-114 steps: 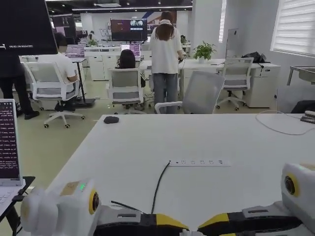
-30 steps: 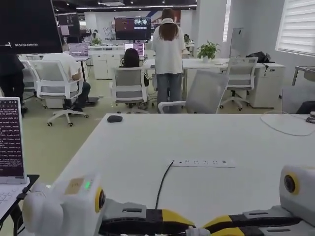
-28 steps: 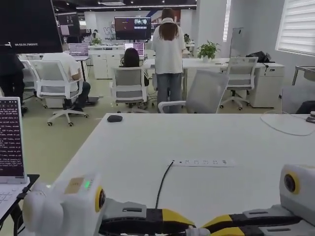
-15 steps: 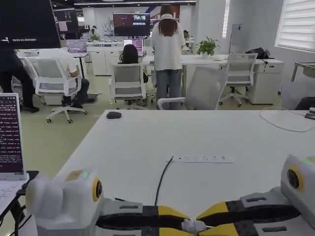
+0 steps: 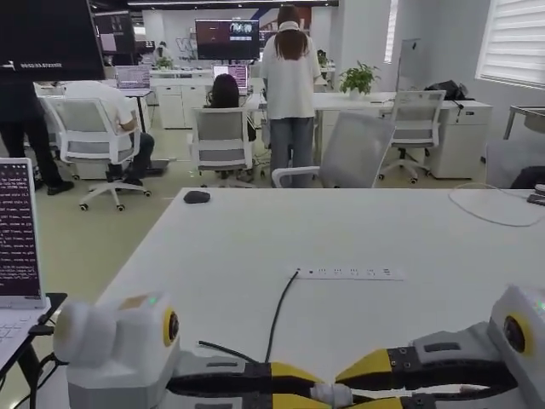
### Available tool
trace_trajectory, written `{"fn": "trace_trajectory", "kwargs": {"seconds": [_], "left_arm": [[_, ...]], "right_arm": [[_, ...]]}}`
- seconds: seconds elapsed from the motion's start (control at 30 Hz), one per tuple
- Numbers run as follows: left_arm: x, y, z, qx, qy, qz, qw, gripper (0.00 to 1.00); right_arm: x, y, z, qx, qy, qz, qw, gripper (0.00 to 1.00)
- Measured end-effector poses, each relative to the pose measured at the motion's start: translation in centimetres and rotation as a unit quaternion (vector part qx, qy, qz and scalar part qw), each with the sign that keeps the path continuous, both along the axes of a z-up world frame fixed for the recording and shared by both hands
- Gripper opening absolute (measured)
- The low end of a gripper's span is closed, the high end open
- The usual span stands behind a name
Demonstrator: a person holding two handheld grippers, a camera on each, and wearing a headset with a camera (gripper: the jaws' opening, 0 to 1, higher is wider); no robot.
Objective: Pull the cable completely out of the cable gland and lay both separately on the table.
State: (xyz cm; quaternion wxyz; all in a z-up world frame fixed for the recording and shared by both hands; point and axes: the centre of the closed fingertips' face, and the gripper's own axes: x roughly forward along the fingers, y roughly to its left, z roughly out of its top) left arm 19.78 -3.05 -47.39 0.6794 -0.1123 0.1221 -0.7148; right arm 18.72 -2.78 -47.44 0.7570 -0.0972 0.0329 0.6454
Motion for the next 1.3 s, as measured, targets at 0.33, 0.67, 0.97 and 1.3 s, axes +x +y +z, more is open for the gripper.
{"fn": "trace_trajectory", "kwargs": {"seconds": [0.33,0.67,0.97,1.3], "left_arm": [[-0.2,0.4,0.2,-0.001,-0.023,0.001,0.9997,0.15],[0.2,0.3,0.4,-0.002,-0.06,0.013,0.9981,0.16],[0.0,-0.8,0.7,-0.017,-0.092,0.018,0.9955,0.28],[0.3,-1.5,0.9,-0.029,-0.083,0.014,0.996,0.17]], "right_arm": [[0.7,-0.9,-0.3,0.004,0.031,-0.017,0.9994,0.2],[0.4,-1.0,-0.7,0.0,0.016,-0.01,0.9998,0.02],[0.4,-0.7,0.2,0.029,0.02,-0.009,0.9993,0.02],[0.3,-0.9,0.2,0.03,0.02,-0.013,0.9993,0.02]]}}
